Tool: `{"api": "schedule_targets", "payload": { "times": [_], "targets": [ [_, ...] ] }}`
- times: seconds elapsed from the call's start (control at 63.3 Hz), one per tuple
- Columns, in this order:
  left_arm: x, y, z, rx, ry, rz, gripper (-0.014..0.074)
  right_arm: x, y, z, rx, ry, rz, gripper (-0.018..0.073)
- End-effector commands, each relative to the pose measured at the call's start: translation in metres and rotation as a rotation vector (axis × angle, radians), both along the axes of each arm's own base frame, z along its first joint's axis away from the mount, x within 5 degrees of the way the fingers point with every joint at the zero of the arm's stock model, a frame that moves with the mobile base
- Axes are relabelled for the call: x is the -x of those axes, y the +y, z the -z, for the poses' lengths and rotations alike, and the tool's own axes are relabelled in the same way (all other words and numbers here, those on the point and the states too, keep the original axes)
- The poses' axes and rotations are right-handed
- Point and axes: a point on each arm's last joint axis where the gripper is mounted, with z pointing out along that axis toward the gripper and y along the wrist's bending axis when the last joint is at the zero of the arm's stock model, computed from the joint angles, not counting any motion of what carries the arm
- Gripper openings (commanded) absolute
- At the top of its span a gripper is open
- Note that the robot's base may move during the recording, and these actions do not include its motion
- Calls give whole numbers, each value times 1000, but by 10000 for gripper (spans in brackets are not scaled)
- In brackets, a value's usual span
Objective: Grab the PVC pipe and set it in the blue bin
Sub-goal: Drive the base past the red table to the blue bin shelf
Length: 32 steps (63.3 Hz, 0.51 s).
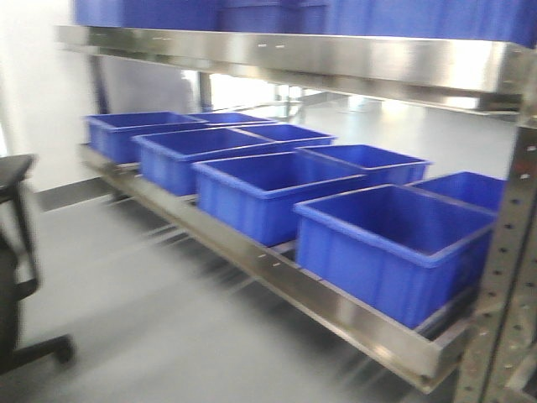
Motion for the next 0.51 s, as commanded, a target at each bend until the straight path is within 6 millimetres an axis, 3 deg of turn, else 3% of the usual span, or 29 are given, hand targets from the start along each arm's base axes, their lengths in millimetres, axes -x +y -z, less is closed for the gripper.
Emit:
{"api": "schedule_targets", "payload": {
  "times": [0.0, 0.49],
  "targets": [
    [0, -1, -3, 2, -35, 6, -111, 1, -1, -1, 16, -22, 5, -169],
    [0, -1, -3, 2, -35, 6, -111, 1, -1, -1, 16, -22, 5, -169]
  ]
}}
